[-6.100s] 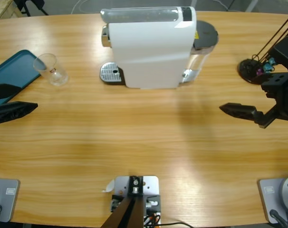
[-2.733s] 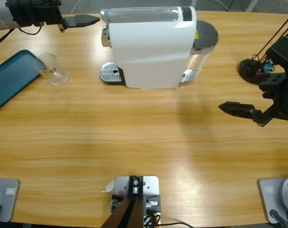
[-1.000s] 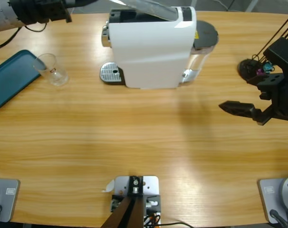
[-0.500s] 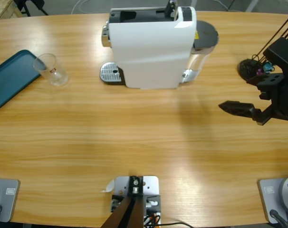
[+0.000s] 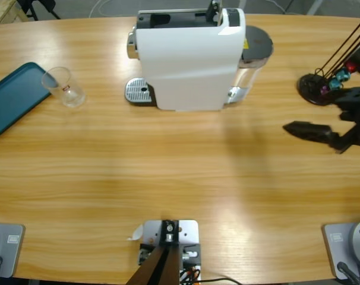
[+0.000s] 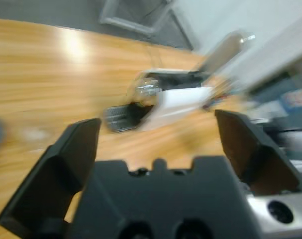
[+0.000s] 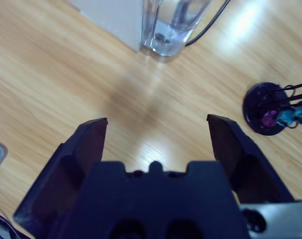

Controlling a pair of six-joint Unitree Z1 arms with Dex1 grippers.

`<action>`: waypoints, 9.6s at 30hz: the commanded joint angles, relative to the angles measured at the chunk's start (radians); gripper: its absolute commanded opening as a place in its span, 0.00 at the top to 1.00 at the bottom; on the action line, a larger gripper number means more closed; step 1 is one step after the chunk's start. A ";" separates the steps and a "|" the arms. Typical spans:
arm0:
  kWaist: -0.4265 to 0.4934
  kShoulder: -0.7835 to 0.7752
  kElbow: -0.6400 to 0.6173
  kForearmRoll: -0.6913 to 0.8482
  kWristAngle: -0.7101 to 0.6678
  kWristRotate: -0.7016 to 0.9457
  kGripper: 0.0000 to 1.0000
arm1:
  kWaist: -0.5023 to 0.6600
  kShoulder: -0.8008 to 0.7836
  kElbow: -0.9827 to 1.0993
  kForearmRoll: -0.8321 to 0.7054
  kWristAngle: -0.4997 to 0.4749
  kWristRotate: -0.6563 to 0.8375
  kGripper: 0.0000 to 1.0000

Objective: Pour coffee

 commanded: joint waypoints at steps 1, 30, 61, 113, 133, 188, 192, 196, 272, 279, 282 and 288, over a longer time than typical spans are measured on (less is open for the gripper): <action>-0.110 0.082 -0.047 0.149 0.283 0.185 0.00 | 0.010 -0.122 -0.039 0.109 -0.163 0.009 0.24; -0.375 -0.067 0.276 0.084 0.550 0.153 0.16 | -0.495 -0.061 0.049 -0.104 -0.183 0.094 0.19; -0.376 -0.059 0.347 -0.028 0.548 0.162 0.17 | -0.727 0.100 0.130 -0.362 -0.032 0.071 0.28; -0.376 -0.053 0.350 -0.035 0.548 0.162 0.17 | -0.759 0.086 0.142 -0.342 -0.057 0.078 0.18; -0.376 -0.047 0.350 -0.037 0.548 0.162 0.17 | -0.820 0.174 0.136 -0.416 -0.024 0.078 0.28; -0.376 -0.040 0.351 -0.042 0.548 0.162 0.17 | -0.422 -0.161 -0.233 0.042 0.060 -0.262 1.00; -0.376 -0.043 0.353 -0.045 0.548 0.162 0.17 | -0.223 -0.129 -0.295 0.086 0.304 -0.433 1.00; -0.376 -0.046 0.354 -0.046 0.548 0.162 0.17 | -0.105 0.005 -0.429 0.169 0.479 -0.605 1.00; -0.375 -0.060 0.362 -0.054 0.550 0.162 0.17 | -0.096 0.887 -1.178 0.329 0.153 -0.902 1.00; -0.375 -0.061 0.362 -0.054 0.550 0.162 0.17 | -0.094 0.888 -1.177 0.342 0.155 -0.862 0.35; -0.376 -0.061 0.362 -0.054 0.550 0.162 0.17 | -0.093 0.889 -1.177 0.345 0.161 -0.850 0.16; -0.375 -0.061 0.362 -0.054 0.550 0.162 0.17 | -0.089 0.879 -1.187 0.354 0.160 -0.847 0.14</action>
